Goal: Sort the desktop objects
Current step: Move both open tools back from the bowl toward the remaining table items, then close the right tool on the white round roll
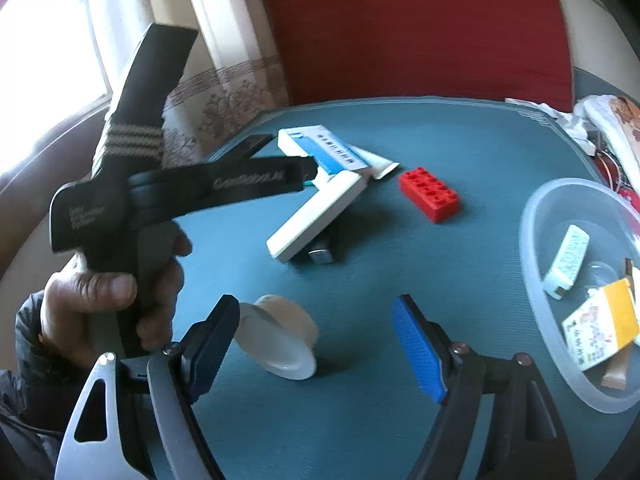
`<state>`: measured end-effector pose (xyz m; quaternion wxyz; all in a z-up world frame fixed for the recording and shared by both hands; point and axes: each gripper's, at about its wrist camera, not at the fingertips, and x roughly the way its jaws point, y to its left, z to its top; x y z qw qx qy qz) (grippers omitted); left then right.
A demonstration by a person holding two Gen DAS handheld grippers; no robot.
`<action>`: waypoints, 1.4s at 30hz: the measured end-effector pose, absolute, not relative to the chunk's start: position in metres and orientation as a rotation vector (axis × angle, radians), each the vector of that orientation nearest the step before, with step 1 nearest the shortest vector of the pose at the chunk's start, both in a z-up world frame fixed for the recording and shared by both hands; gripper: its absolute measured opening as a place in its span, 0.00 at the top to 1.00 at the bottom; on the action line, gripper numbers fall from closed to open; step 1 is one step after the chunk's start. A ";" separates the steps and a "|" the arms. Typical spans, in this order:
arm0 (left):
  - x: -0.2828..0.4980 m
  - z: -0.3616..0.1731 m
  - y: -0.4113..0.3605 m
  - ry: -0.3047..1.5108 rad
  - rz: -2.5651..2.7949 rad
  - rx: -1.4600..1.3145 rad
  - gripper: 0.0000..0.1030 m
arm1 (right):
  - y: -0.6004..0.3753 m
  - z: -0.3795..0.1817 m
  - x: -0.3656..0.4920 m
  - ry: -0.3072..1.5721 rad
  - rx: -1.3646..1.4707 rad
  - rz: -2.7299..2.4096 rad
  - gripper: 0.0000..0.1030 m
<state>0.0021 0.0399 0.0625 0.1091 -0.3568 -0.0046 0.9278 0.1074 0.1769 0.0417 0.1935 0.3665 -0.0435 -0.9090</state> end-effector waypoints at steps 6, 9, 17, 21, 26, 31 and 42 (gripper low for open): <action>-0.003 0.056 0.039 -0.002 2.725 -1.075 0.32 | 0.160 0.033 0.104 -0.081 1.045 -2.502 0.20; -0.005 0.054 0.041 0.009 2.721 -1.081 0.32 | 0.154 0.029 0.104 -0.063 1.056 -2.482 0.20; -0.007 0.047 0.043 0.017 2.710 -1.105 0.32 | 0.145 0.014 0.095 -0.041 1.116 -2.448 0.20; -0.009 0.043 0.044 0.021 2.700 -1.114 0.32 | 0.145 0.009 0.092 -0.043 1.136 -2.434 0.24; -0.011 0.038 0.046 0.016 2.683 -1.130 0.32 | 0.143 0.002 0.088 -0.036 1.174 -2.416 0.40; -0.010 0.037 0.047 0.014 2.674 -1.131 0.32 | 0.150 0.000 0.087 -0.069 1.174 -2.423 0.41; -0.007 0.037 0.051 0.007 2.645 -1.107 0.32 | 0.168 0.001 0.087 -0.114 1.179 -2.456 0.40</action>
